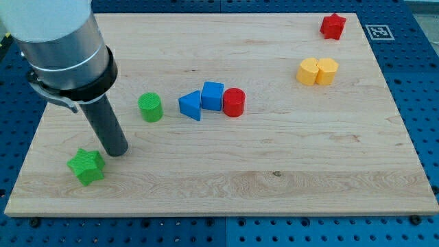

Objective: Push the green star towards the bottom left of the board

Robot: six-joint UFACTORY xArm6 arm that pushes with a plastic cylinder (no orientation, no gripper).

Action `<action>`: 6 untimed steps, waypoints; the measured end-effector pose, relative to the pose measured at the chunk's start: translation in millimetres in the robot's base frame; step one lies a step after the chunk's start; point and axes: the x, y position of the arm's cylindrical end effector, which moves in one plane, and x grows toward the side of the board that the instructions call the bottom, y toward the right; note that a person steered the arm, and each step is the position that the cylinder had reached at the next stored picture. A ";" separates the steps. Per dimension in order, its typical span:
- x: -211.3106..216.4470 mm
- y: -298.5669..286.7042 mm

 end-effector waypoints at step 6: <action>32.6 -25.6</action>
